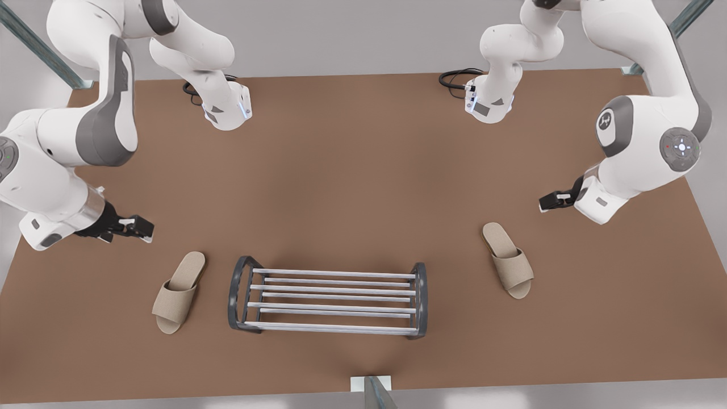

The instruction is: Place the right shoe on the shoe rack with the right arm, and place the left shoe on the shoe rack with the left arm

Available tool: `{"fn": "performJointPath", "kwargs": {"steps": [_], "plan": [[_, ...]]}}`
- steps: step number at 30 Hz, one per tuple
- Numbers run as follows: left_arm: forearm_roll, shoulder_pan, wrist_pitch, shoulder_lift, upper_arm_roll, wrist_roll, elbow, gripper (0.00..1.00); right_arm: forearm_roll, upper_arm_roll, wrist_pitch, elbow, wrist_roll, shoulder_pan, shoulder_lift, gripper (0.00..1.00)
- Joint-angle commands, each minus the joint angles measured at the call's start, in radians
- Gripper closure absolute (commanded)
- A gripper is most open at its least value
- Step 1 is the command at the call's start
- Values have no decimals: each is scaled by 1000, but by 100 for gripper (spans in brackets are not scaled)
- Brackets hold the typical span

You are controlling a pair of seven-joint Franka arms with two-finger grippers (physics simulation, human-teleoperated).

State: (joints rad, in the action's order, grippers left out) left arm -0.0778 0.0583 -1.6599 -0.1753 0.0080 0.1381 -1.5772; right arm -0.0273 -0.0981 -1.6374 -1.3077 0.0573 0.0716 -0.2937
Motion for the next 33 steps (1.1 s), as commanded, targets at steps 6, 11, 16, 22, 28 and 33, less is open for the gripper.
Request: {"fn": "performJointPath", "kwargs": {"steps": [6, 11, 16, 22, 28, 33], "plan": [[7, -3, -313, 111, -71, 352, -220, 1, 3, -5, -666, -694, 3, 79, 406, 0], [512, -18, -899, 227, -203, 859, -652, 3, 3, -5, -1628, -1027, -30, 172, 173, 0], [1285, -101, -1100, 122, -212, 1646, -731, 3, 1, -3, -1869, -966, -33, 209, -61, 0], [1508, -183, -1002, 46, -214, 2052, -767, 1, 1, 6, -1869, -926, -34, 228, -134, 0], [1507, -98, -1002, 30, -215, 2163, -767, 1, 0, 6, -1869, -898, -59, 246, -168, 0], [1561, -75, -994, -58, -215, 2184, -730, 1, 12, -34, -1871, -936, -45, 218, -171, 0]]}}
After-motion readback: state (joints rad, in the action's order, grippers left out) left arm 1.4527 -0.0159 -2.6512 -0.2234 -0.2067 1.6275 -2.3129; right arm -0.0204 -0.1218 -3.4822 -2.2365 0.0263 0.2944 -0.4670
